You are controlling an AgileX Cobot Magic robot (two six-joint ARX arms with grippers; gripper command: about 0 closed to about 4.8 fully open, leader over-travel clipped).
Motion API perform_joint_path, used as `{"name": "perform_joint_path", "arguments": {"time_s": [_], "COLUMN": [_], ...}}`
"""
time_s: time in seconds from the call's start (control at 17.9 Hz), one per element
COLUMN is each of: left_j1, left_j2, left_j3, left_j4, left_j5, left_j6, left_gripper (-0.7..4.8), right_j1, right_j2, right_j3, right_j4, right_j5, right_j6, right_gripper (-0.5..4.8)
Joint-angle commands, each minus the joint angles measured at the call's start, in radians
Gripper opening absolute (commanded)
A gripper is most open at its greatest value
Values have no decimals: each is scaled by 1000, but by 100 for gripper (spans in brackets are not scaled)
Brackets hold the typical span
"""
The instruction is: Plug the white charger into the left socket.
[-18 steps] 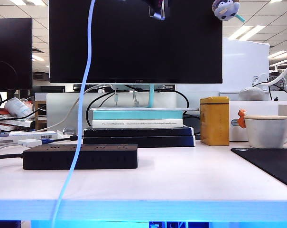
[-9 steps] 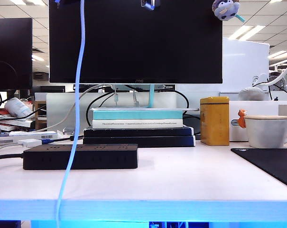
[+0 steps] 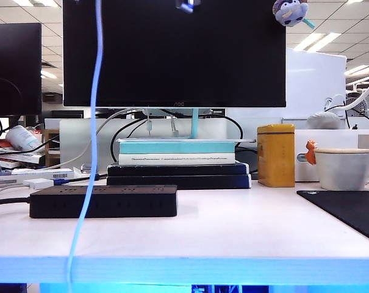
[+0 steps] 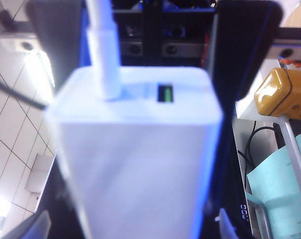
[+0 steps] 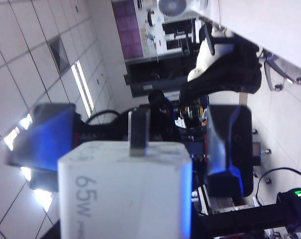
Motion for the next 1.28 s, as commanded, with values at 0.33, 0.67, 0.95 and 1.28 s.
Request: {"name": "perform_joint_path", "arguments": {"time_s": [0.33,0.67,0.95,1.28], "left_j1": [-1,-12,-12,-12], "left_j2": [0,0,6,10], "left_j3": [4,4,3,3], "left_j4": [20,5,-18,-26], "left_j5": [28,41,42,45], "left_j6": [-2,-2,-2,-10], "left_gripper": [479,479,347,170], "right_j1": [6,6,6,6], "right_j2": [-4,8,8,8], "right_j3": [3,3,3,3], "right_j4": [18,23,23,26], "right_j5": [13,19,15,7], "right_j6": [0,1,1,0], "right_gripper": [-1,-1,-1,-1]}}
